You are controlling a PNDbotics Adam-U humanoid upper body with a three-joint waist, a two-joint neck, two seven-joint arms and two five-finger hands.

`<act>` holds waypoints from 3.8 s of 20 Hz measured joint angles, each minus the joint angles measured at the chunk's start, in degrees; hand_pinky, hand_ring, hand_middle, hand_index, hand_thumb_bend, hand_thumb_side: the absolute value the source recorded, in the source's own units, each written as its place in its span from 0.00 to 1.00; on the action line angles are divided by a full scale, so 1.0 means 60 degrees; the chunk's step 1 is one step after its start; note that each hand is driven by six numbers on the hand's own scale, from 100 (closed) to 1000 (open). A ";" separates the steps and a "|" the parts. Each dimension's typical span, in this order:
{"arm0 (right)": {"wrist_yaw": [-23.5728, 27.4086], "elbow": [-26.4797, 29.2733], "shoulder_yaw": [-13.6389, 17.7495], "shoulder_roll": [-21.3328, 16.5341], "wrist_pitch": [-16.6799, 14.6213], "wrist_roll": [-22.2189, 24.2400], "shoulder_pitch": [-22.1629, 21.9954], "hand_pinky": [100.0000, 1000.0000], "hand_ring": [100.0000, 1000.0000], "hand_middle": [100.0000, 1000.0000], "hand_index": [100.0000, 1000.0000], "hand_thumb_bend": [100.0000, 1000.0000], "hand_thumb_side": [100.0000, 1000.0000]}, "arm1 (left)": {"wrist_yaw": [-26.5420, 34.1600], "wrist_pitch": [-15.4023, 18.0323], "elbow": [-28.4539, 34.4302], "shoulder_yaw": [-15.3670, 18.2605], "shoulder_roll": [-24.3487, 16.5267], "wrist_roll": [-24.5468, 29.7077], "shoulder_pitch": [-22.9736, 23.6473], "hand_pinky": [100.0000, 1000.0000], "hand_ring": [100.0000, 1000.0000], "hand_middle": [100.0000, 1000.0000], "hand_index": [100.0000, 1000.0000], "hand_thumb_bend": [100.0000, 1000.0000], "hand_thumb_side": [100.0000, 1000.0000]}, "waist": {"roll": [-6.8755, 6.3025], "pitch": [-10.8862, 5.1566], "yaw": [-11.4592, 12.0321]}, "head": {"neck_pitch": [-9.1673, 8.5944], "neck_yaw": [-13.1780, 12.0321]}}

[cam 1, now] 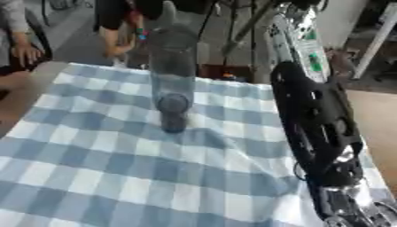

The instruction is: Arrange flowers into the vase.

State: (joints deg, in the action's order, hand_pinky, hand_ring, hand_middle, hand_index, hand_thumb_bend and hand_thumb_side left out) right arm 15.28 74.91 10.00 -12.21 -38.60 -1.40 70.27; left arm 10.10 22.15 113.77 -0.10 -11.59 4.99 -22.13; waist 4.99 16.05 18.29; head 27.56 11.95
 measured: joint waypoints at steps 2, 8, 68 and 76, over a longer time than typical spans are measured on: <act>-0.0007 -0.0069 0.0080 0.0001 0.0145 -0.0114 0.0160 0.00 0.00 0.00 0.00 0.00 0.74 | 0.0000 0.0000 0.0000 0.0000 -0.0005 0.0000 0.0000 0.47 0.59 0.46 0.86 0.00 0.87 | 0.0020 0.0001 0.0049 | -0.0039 0.0026; -0.0179 -0.0256 0.0286 0.0004 0.0416 -0.0420 0.0621 0.00 0.00 0.00 0.00 0.00 0.74 | -0.0001 0.0005 0.0000 0.0000 -0.0025 0.0005 -0.0001 0.47 0.59 0.46 0.86 0.00 0.87 | 0.0067 0.0001 0.0176 | -0.0167 0.0135; -0.1649 -0.0542 0.1135 0.0744 0.0701 0.0047 0.1464 0.00 0.00 0.00 0.00 0.00 0.74 | -0.0001 0.0059 0.0000 -0.0061 -0.0173 0.0363 -0.0260 0.46 0.57 0.44 0.86 0.00 0.88 | 0.0370 0.0923 0.0837 | -0.1462 0.1146; -0.1741 -0.0777 0.1154 0.0744 0.0474 0.0400 0.1438 0.00 0.00 0.00 0.00 0.00 0.75 | -0.0001 0.0045 0.0000 -0.0061 -0.0175 0.0387 -0.0267 0.46 0.56 0.44 0.86 0.00 0.88 | 0.0429 0.1006 0.0849 | -0.1507 0.1164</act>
State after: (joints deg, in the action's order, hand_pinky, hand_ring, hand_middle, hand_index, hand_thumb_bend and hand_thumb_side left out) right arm 4.83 70.25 16.92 -7.74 -35.75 1.00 78.90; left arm 10.09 22.42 113.77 -0.47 -12.63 7.31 -23.73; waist 7.56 22.09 23.39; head 18.52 18.94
